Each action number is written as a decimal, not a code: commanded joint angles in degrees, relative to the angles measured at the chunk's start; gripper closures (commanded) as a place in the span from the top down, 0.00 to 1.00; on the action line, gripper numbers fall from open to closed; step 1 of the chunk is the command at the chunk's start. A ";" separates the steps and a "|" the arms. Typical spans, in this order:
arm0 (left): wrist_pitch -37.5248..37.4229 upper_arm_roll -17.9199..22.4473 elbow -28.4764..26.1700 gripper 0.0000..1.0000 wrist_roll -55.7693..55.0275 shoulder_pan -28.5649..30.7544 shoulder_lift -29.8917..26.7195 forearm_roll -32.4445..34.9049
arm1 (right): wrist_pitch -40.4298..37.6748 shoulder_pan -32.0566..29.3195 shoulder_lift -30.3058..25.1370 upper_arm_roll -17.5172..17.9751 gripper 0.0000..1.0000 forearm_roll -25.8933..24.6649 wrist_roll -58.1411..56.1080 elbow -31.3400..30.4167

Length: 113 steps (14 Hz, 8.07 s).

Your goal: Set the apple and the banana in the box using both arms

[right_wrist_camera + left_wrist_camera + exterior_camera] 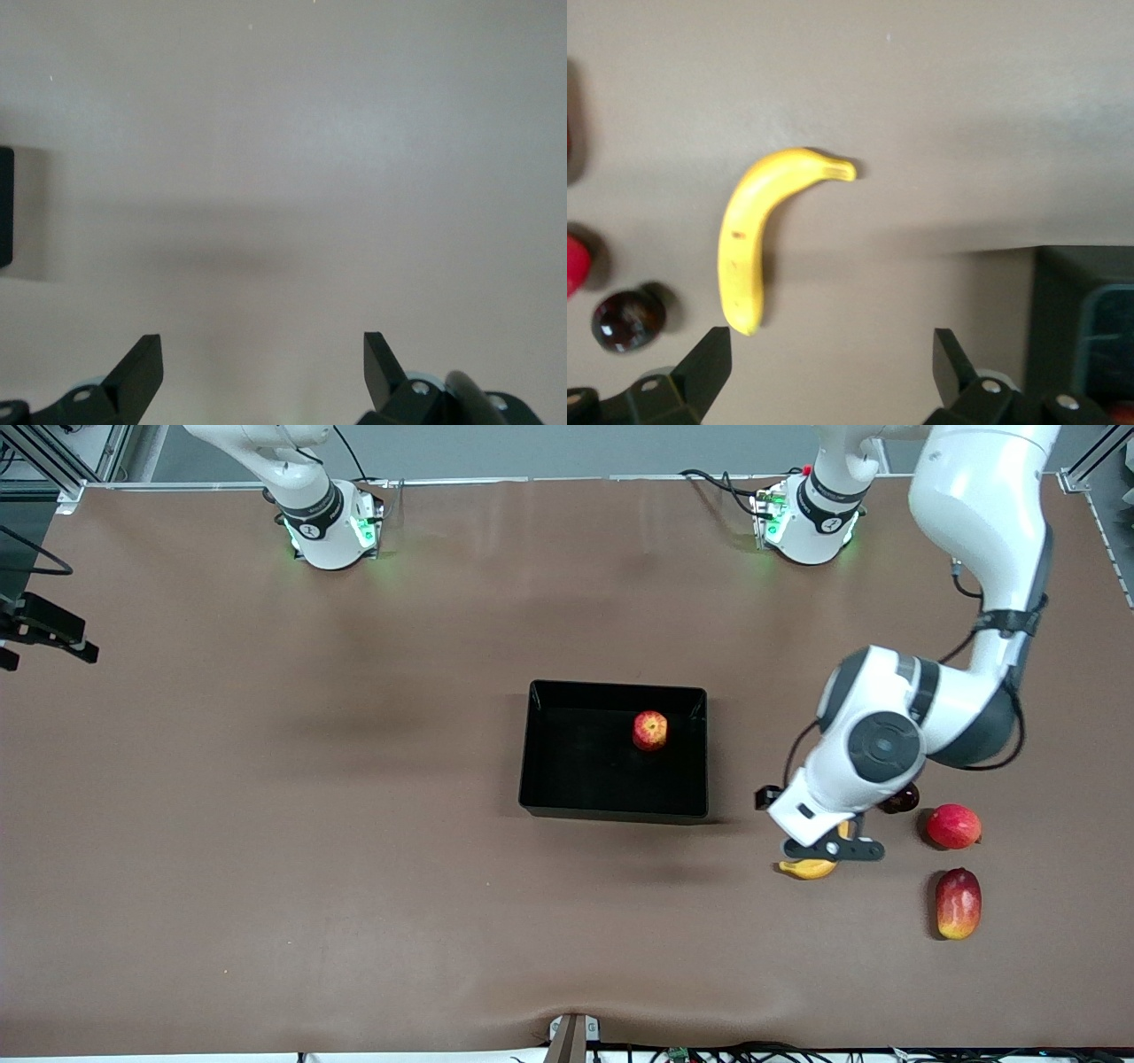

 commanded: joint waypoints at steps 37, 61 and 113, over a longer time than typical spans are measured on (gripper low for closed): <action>6.97 -9.16 5.49 0.00 -17.35 -16.10 6.89 2.48 | -0.22 -0.41 -0.90 1.15 1.00 -2.06 0.89 0.37; 16.91 -1.33 6.37 1.00 -23.97 -22.81 12.55 2.65 | -0.39 -0.41 -0.90 1.15 1.00 -1.97 0.98 0.28; -24.14 6.58 -3.03 1.00 8.54 3.48 -35.46 -13.52 | 0.31 -1.90 -0.73 1.06 1.00 -0.83 1.15 -0.25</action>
